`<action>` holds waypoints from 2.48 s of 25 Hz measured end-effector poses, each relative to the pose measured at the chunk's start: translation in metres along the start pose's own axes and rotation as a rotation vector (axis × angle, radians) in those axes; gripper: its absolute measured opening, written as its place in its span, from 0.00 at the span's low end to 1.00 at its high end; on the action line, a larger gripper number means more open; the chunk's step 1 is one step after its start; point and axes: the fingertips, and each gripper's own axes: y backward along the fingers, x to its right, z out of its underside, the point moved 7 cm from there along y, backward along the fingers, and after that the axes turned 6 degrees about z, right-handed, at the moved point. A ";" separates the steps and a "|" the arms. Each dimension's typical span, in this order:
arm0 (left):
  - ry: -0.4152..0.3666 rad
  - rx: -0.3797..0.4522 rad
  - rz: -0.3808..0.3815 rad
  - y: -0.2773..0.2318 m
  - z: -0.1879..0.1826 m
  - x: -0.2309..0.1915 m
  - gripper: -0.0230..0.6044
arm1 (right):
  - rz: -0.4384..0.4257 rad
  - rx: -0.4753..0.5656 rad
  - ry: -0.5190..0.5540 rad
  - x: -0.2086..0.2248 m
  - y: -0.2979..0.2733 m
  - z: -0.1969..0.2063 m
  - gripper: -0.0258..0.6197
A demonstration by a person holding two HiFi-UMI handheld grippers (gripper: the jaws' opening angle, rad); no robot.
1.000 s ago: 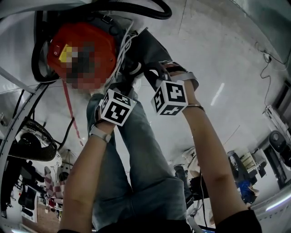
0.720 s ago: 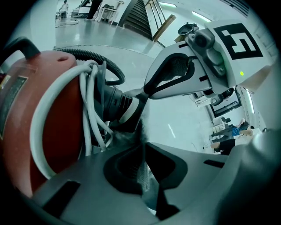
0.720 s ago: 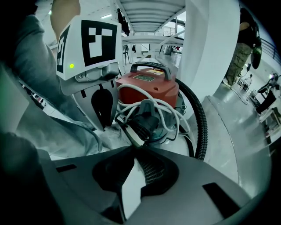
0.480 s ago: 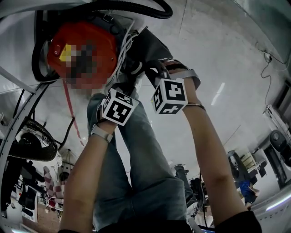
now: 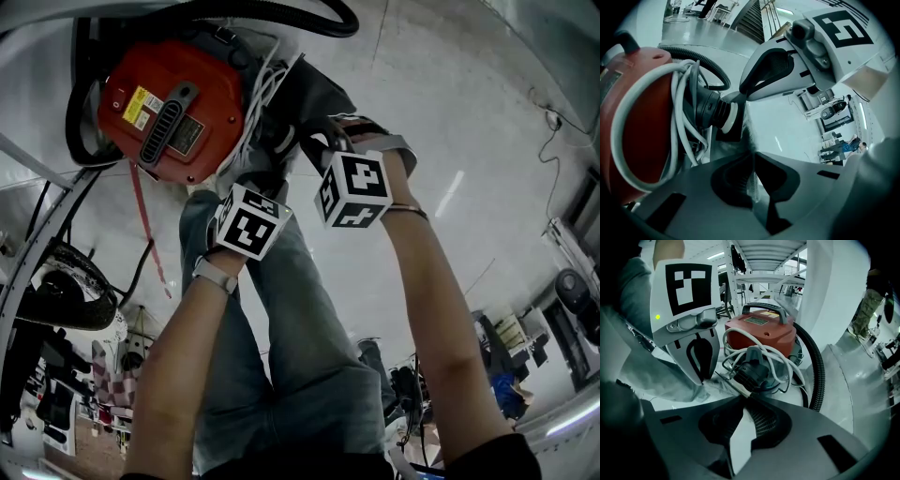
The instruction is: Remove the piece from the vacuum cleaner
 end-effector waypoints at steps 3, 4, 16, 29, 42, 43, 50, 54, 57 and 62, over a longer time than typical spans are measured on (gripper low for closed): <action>-0.008 -0.007 -0.003 0.000 0.000 0.000 0.10 | 0.006 0.004 -0.009 -0.001 0.000 0.001 0.15; -0.009 -0.009 -0.003 -0.001 0.000 0.000 0.10 | 0.007 0.005 -0.011 -0.001 0.000 0.001 0.15; -0.018 -0.029 -0.001 -0.008 -0.002 0.001 0.10 | 0.016 0.022 -0.063 -0.004 0.002 0.009 0.15; -0.037 -0.054 -0.003 -0.013 -0.003 0.001 0.10 | 0.040 0.031 -0.130 -0.011 0.007 0.019 0.15; -0.072 -0.074 -0.003 -0.007 0.001 0.004 0.10 | 0.015 0.002 -0.133 -0.017 0.010 0.021 0.13; -0.077 -0.075 -0.002 -0.007 0.001 0.004 0.10 | 0.013 -0.002 -0.136 -0.017 0.011 0.021 0.13; -0.084 -0.069 0.002 -0.007 0.002 0.006 0.10 | 0.011 -0.013 -0.147 -0.018 0.012 0.022 0.13; -0.097 -0.074 0.004 -0.008 0.001 0.006 0.10 | 0.021 -0.015 -0.166 -0.019 0.014 0.024 0.13; -0.097 -0.075 0.006 -0.008 0.002 0.006 0.10 | 0.025 -0.013 -0.179 -0.020 0.014 0.026 0.13; -0.099 -0.076 0.003 -0.011 0.001 0.008 0.10 | 0.037 -0.008 -0.196 -0.021 0.015 0.028 0.12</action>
